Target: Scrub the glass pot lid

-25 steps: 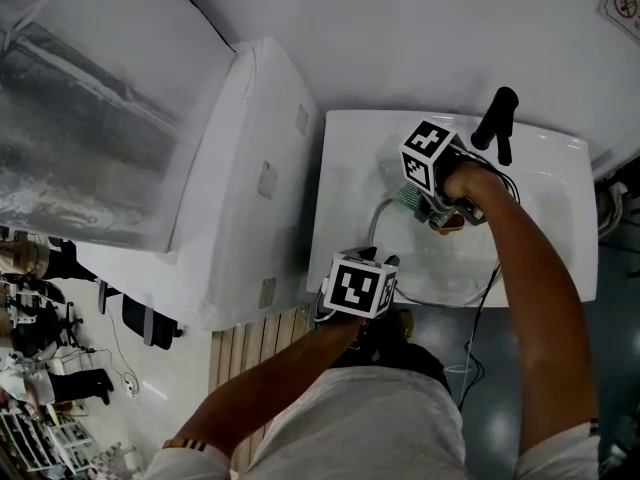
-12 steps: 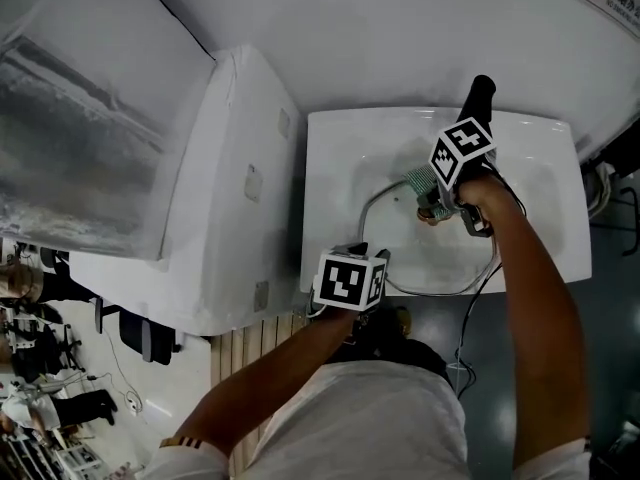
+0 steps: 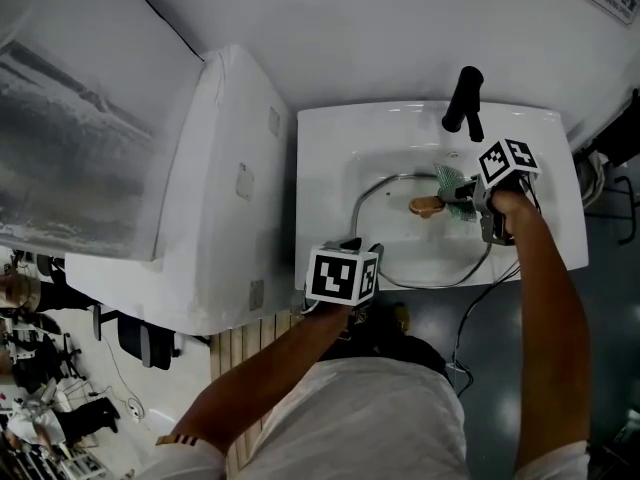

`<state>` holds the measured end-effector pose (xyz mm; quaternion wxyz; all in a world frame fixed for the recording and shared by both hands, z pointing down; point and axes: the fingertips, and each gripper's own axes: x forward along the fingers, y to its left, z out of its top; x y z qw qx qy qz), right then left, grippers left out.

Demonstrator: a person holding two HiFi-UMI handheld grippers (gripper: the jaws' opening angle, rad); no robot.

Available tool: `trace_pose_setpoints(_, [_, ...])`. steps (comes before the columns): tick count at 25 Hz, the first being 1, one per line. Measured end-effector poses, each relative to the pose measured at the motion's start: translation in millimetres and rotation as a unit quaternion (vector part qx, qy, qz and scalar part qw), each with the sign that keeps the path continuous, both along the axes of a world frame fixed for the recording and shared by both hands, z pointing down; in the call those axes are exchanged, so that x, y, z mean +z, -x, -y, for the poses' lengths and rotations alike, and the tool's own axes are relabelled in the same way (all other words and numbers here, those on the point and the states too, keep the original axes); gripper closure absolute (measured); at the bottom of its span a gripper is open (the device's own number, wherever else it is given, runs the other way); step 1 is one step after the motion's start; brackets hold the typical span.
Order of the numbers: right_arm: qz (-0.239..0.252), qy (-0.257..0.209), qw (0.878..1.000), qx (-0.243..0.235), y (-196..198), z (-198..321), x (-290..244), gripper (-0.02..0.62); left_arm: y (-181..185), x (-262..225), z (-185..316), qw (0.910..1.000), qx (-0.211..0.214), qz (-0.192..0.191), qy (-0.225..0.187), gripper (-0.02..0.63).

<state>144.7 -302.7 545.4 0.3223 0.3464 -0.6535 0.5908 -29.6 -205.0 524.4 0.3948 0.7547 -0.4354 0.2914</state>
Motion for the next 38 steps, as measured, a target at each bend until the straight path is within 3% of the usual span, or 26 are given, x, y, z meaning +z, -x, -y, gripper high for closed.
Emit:
trace_pose_setpoints(3, [0.036, 0.001, 0.999, 0.035, -4, -4, 0, 0.258, 0, 0, 0, 1.0, 0.0, -0.001, -0.001, 0.437])
trace_pose_setpoints(5, [0.05, -0.008, 0.998, 0.03, 0, -5, -5, 0.258, -1, 0, 0, 1.0, 0.0, -0.001, -0.002, 0.437])
trace_pose_setpoints(8, [0.052, -0.037, 0.998, -0.03, 19, -12, -25, 0.258, -1, -1, 0, 1.0, 0.0, -0.002, -0.002, 0.439])
trace_pose_setpoints(12, [-0.002, -0.09, 0.984, -0.154, 52, -29, -50, 0.258, 0, 1, 0, 1.0, -0.001, -0.005, -0.002, 0.439])
trace_pose_setpoints(15, [-0.064, -0.137, 0.958, -0.242, 76, -40, -61, 0.258, 0, 1, 0, 1.0, -0.002, -0.006, -0.003, 0.439])
trace_pose_setpoints(21, [-0.188, -0.201, 0.882, -0.382, 113, -56, -50, 0.258, 0, 0, 0, 0.9999, -0.006, -0.008, -0.006, 0.44])
trace_pose_setpoints(27, [-0.214, -0.223, 0.851, -0.425, 128, -64, -40, 0.258, 0, -1, -1, 0.9999, -0.01, -0.008, -0.008, 0.443])
trace_pose_setpoints(32, [-0.226, -0.237, 0.843, -0.427, 125, -66, -37, 0.258, 0, 0, -1, 0.9998, -0.015, -0.012, -0.01, 0.443])
trace_pose_setpoints(35, [-0.215, -0.24, 0.855, -0.407, 116, -65, -40, 0.258, 0, 0, -1, 0.9997, -0.017, -0.012, -0.011, 0.443])
trace_pose_setpoints(38, [-0.202, -0.234, 0.874, -0.374, 99, -63, -39, 0.258, 0, 0, -1, 0.9997, -0.017, -0.012, -0.011, 0.445])
